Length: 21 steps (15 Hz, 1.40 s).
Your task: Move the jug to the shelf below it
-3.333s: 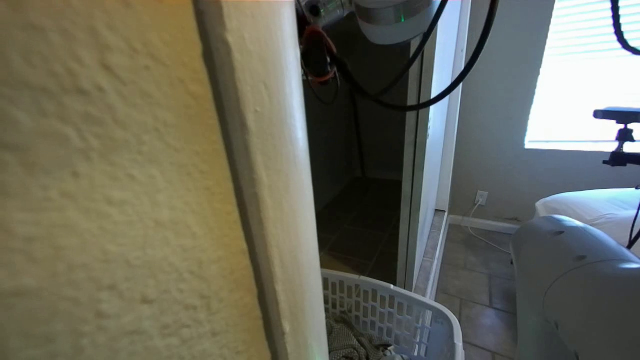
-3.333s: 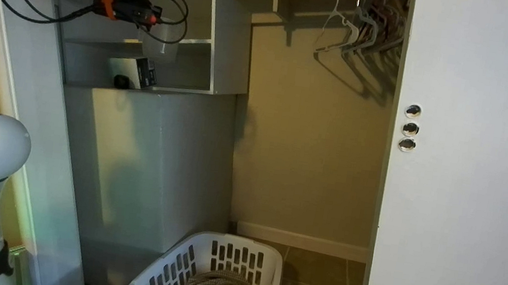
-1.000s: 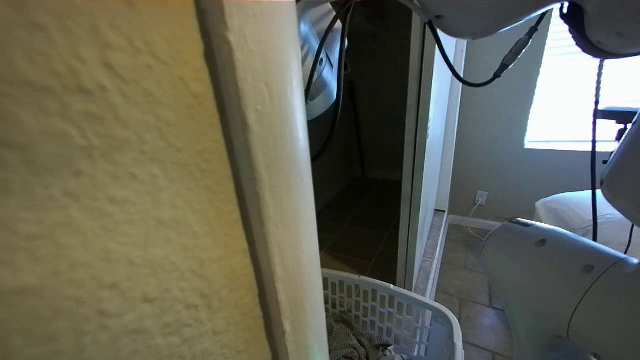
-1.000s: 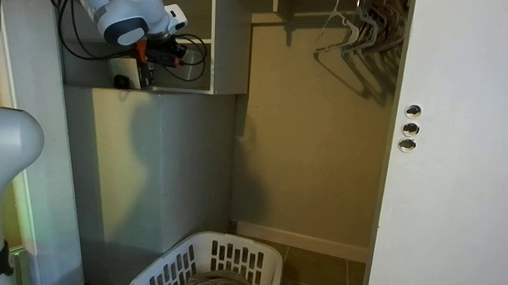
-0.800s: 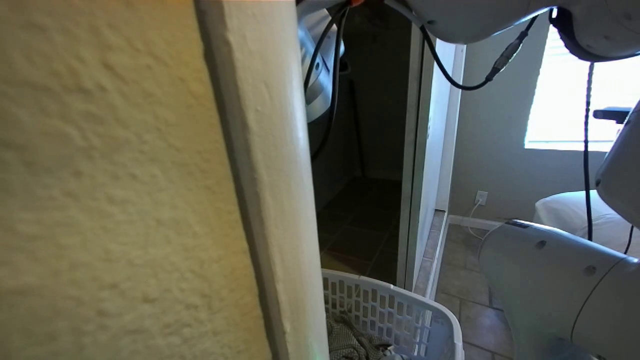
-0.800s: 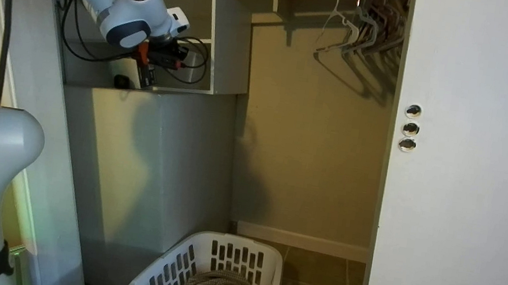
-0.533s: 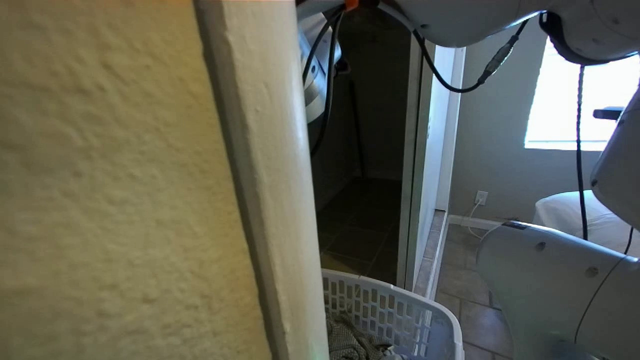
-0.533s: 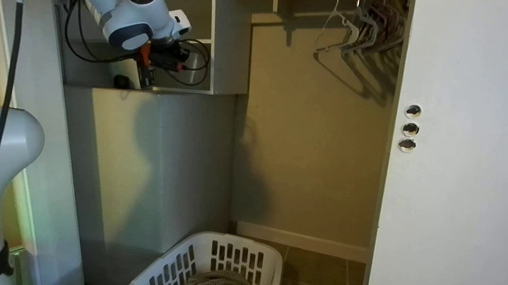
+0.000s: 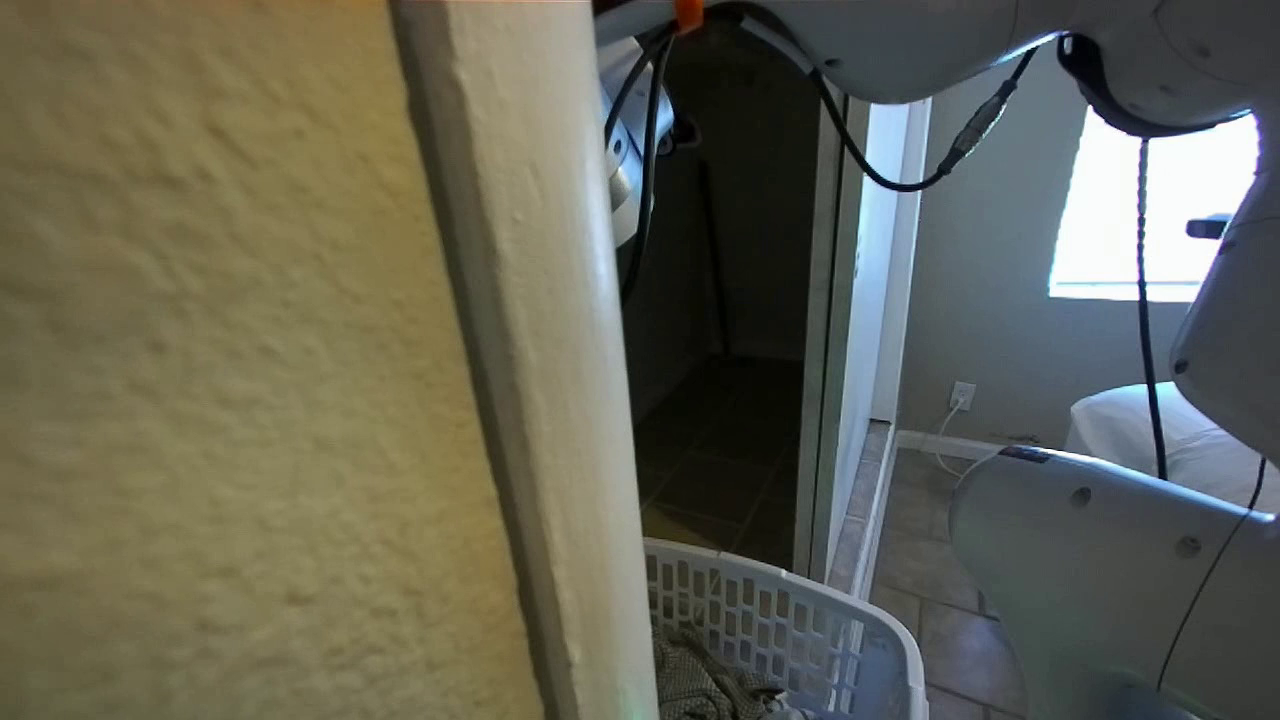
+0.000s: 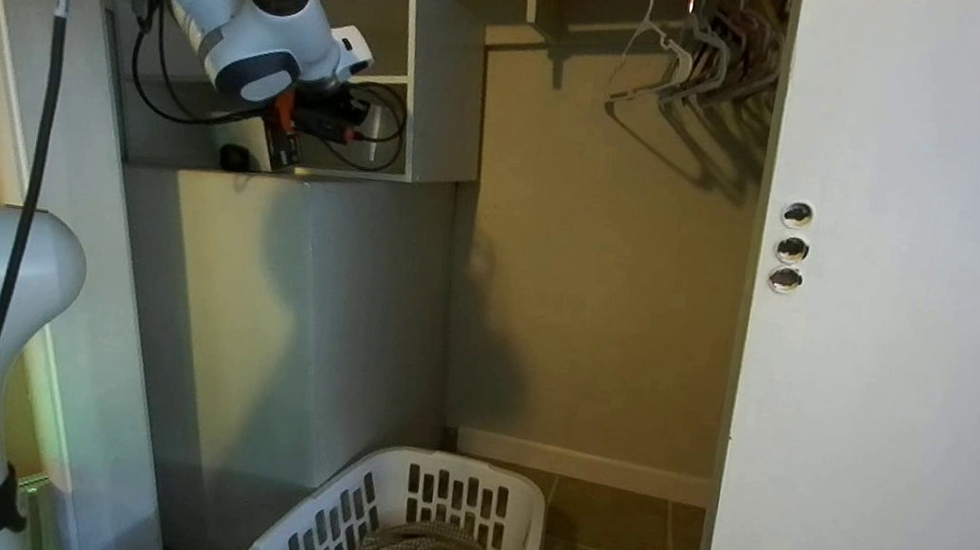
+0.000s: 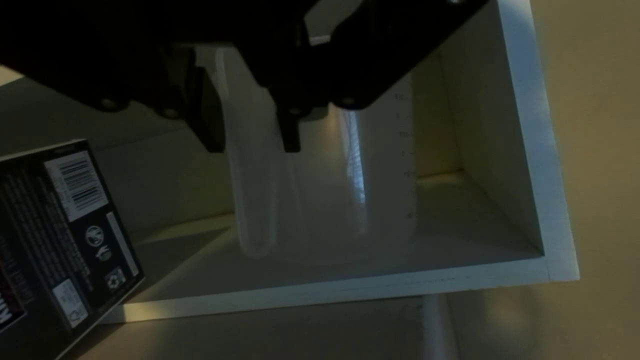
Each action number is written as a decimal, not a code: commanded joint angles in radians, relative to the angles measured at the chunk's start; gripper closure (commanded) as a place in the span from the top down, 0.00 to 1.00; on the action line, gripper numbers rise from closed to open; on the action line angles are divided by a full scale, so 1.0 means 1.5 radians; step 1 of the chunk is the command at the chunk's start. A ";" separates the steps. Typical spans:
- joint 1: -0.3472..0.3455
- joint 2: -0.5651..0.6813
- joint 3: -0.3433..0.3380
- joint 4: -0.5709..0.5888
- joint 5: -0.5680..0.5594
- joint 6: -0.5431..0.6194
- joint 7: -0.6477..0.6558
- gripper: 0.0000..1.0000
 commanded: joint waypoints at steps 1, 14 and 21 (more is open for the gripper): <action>-0.003 0.027 -0.004 0.016 0.004 -0.011 0.015 0.66; -0.108 0.004 0.083 -0.009 -0.016 -0.090 0.033 1.00; -0.287 0.011 0.210 -0.031 -0.092 -0.143 0.089 1.00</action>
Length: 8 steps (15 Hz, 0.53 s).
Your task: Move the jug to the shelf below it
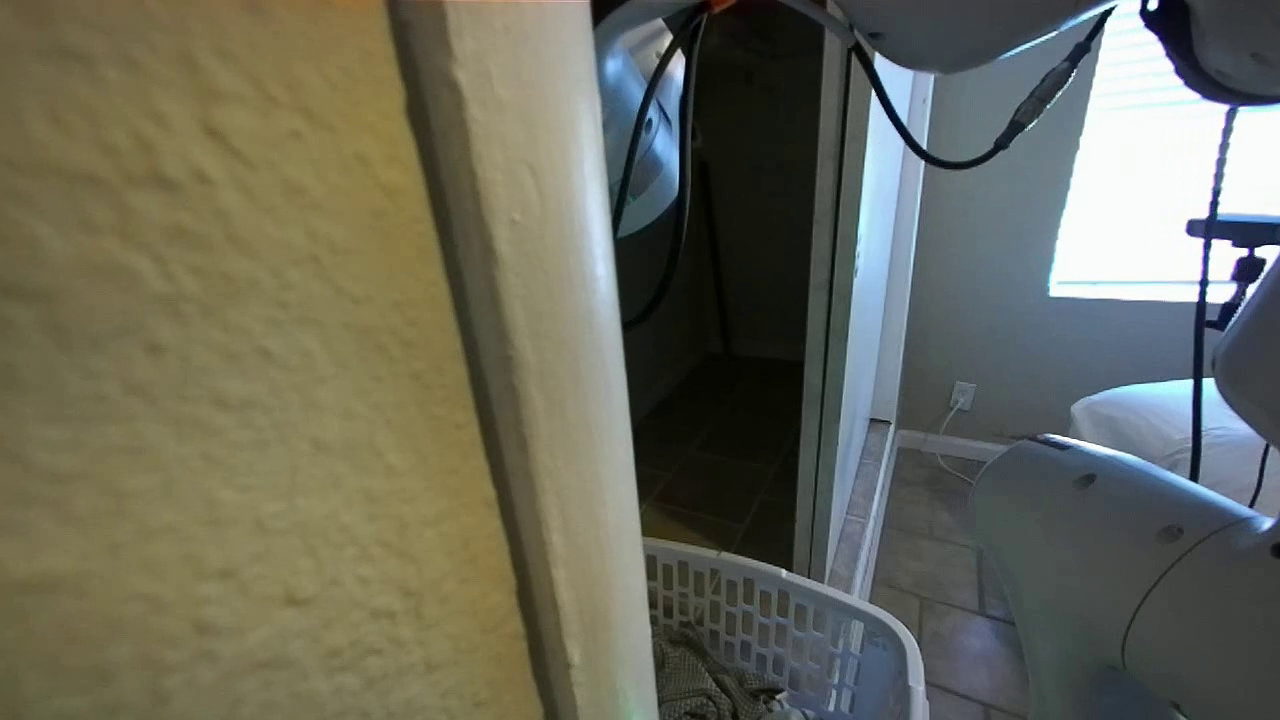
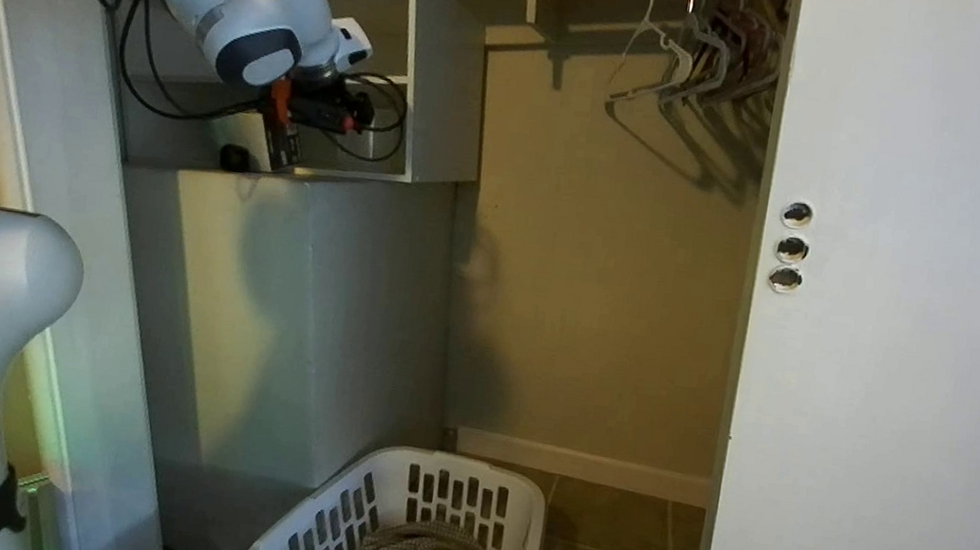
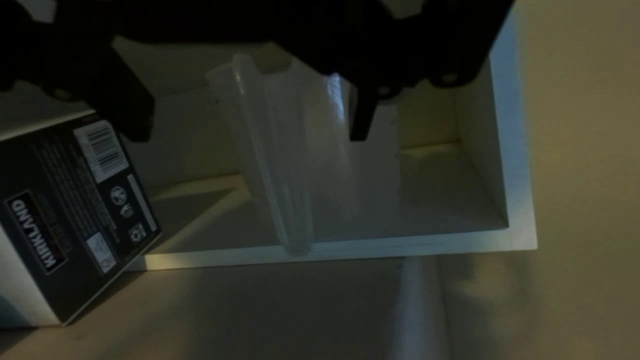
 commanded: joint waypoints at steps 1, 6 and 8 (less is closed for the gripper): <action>-0.110 -0.011 0.081 -0.022 -0.069 -0.017 0.051 1.00; -0.239 -0.061 0.188 -0.023 -0.128 -0.147 0.077 1.00; -0.303 -0.081 0.238 -0.007 -0.160 -0.256 0.082 1.00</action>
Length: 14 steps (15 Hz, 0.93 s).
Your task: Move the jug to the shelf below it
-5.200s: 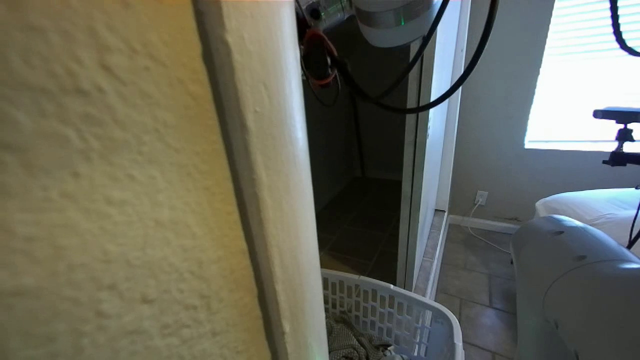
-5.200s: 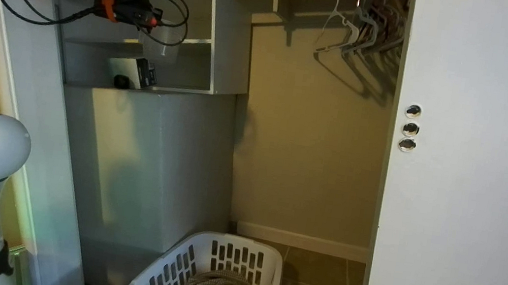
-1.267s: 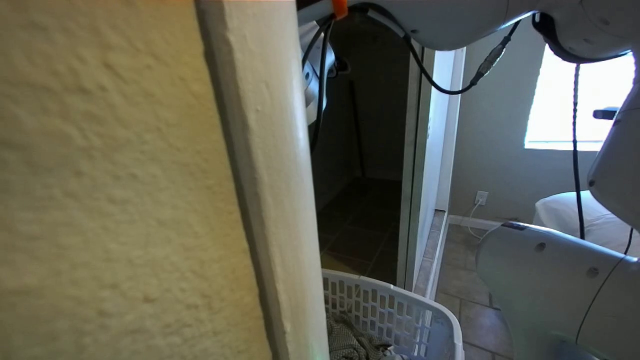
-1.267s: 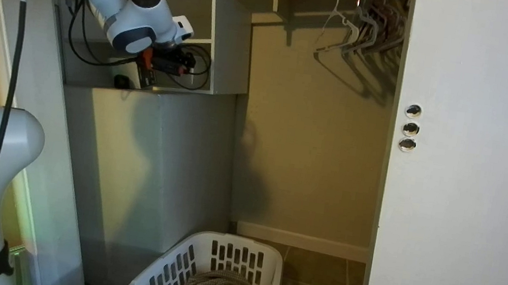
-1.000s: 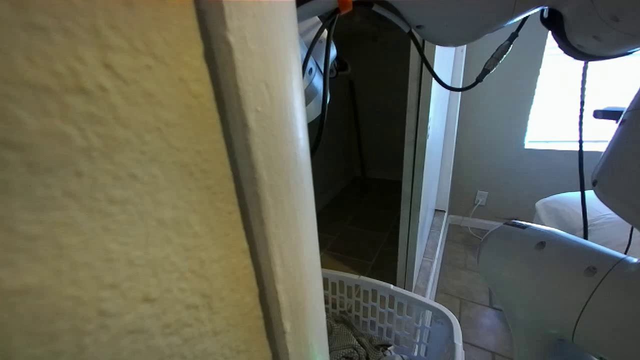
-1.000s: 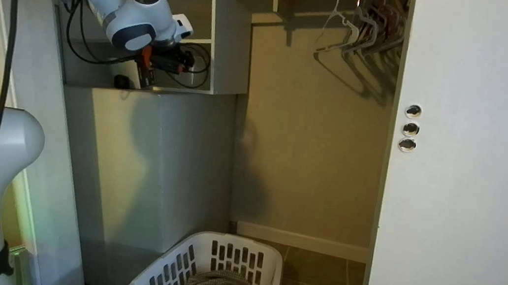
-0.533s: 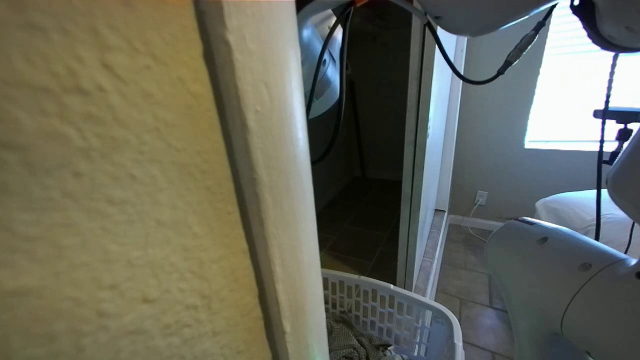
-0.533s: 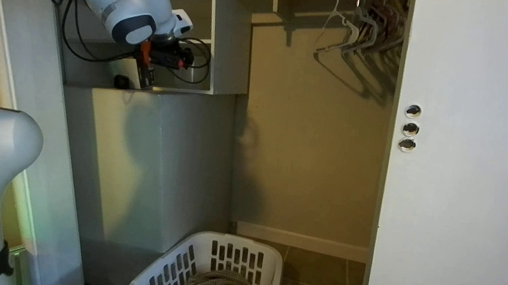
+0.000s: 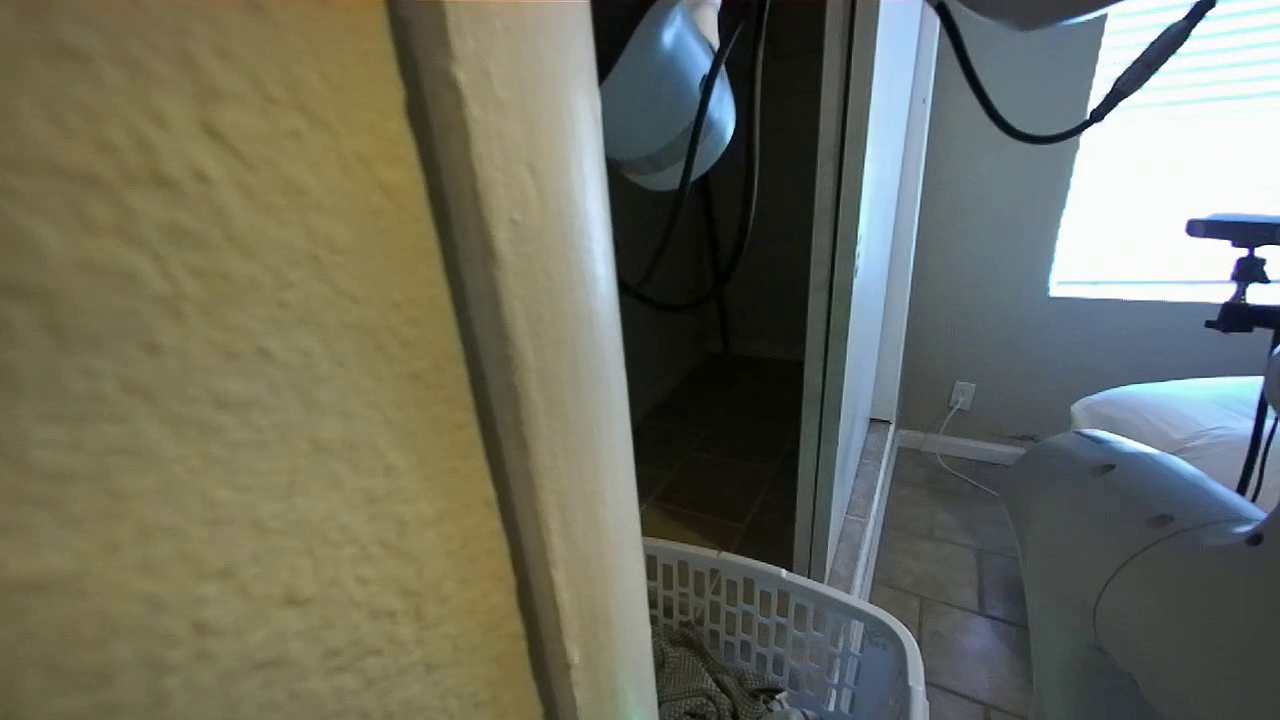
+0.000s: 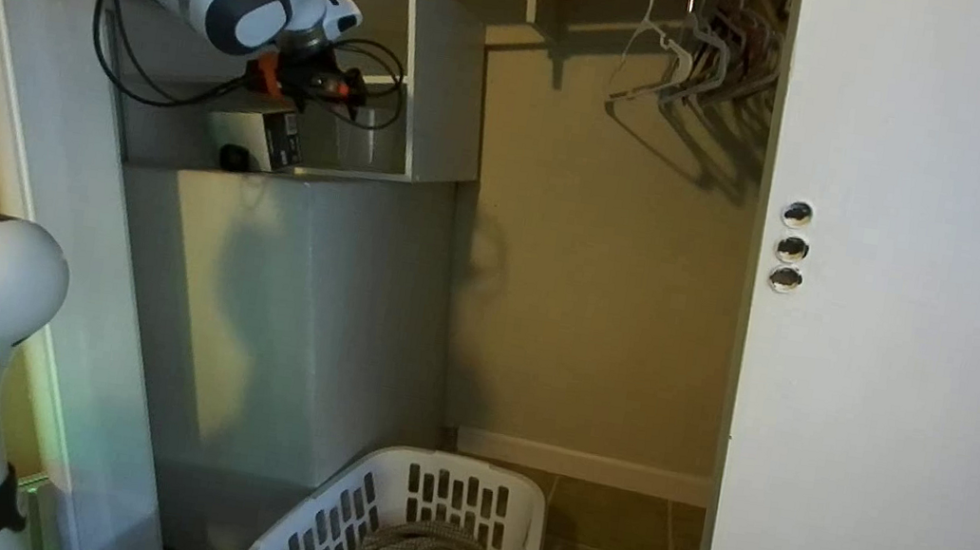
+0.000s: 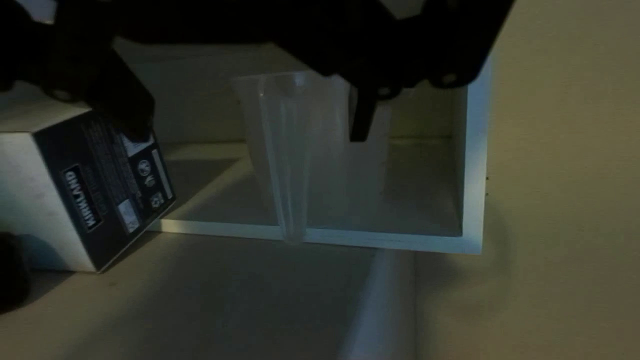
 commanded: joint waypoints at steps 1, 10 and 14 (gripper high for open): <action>-0.102 -0.051 0.086 0.014 -0.057 -0.158 0.029 1.00; -0.332 -0.095 0.268 0.138 -0.086 -0.517 0.151 1.00; -0.359 -0.109 0.291 0.175 -0.079 -0.554 0.156 1.00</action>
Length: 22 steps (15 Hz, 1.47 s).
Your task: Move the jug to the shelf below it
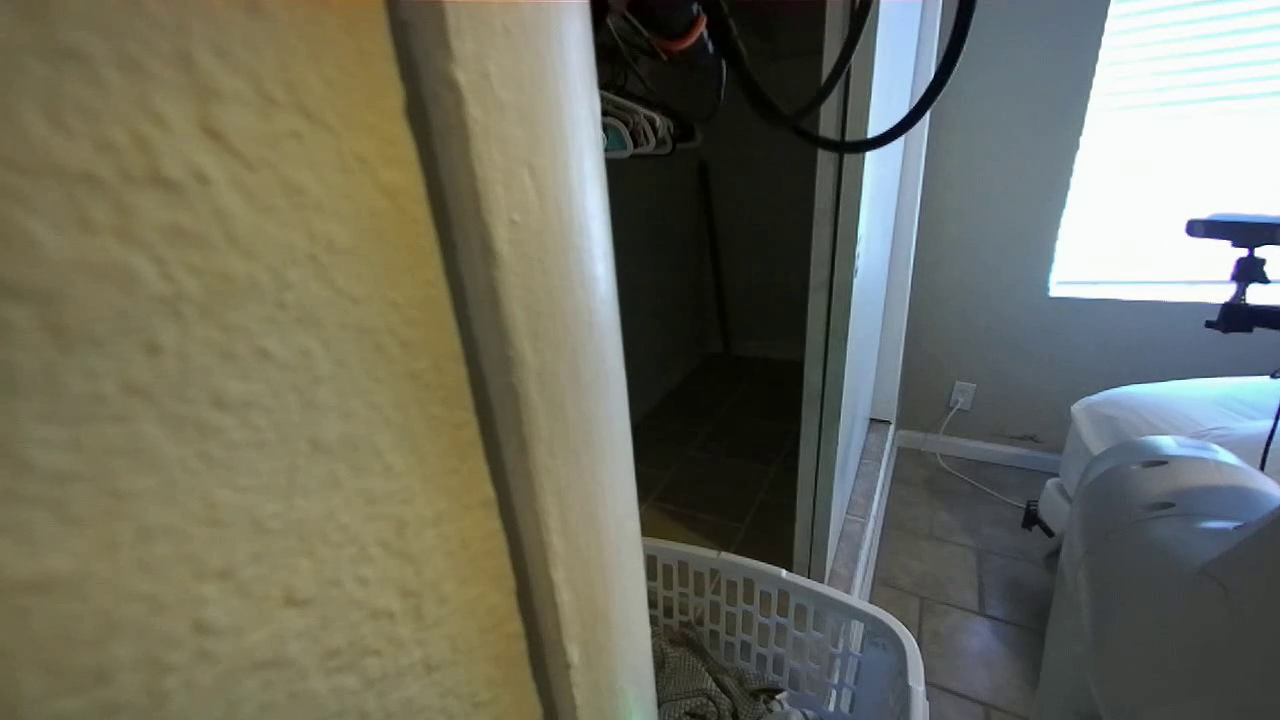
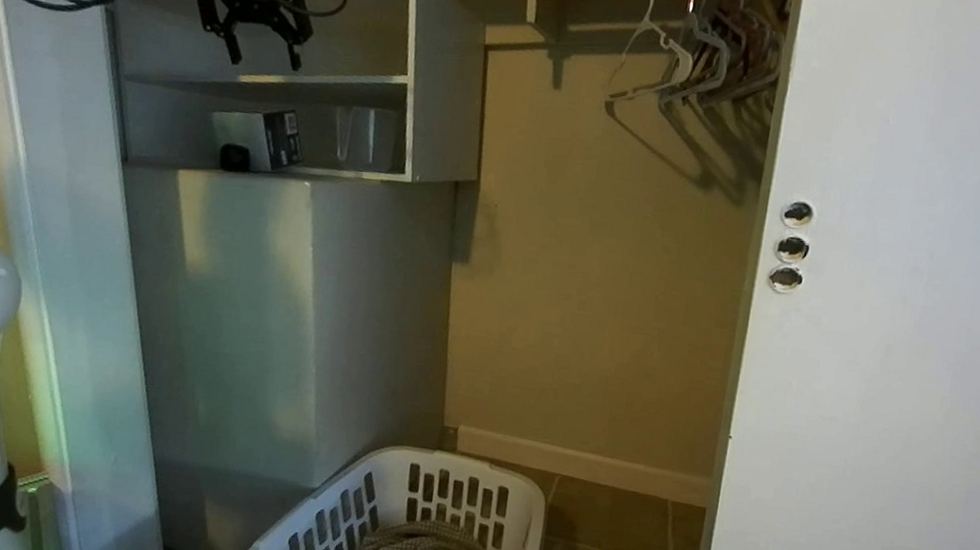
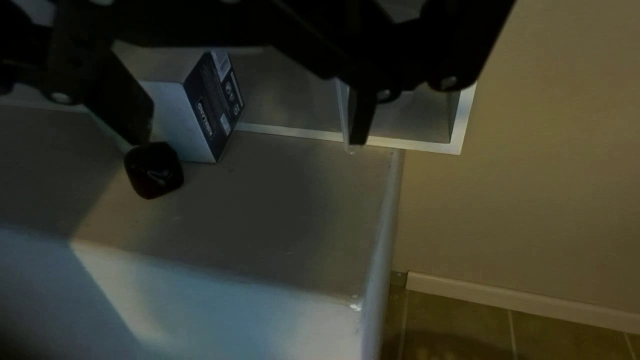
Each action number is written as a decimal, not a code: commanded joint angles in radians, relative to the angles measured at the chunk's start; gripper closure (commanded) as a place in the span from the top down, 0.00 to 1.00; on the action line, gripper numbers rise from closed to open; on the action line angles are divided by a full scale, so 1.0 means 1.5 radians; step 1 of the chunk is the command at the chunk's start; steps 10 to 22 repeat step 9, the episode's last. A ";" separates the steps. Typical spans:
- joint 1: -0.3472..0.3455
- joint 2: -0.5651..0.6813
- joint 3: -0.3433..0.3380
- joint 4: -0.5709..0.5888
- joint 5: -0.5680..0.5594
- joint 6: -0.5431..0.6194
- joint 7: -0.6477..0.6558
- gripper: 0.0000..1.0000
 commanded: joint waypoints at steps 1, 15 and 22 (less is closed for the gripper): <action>-0.024 -0.008 0.020 0.039 0.004 -0.038 0.010 1.00; -0.024 -0.010 0.020 0.041 0.010 -0.035 -0.004 1.00; -0.024 -0.010 0.020 0.041 0.010 -0.035 -0.004 1.00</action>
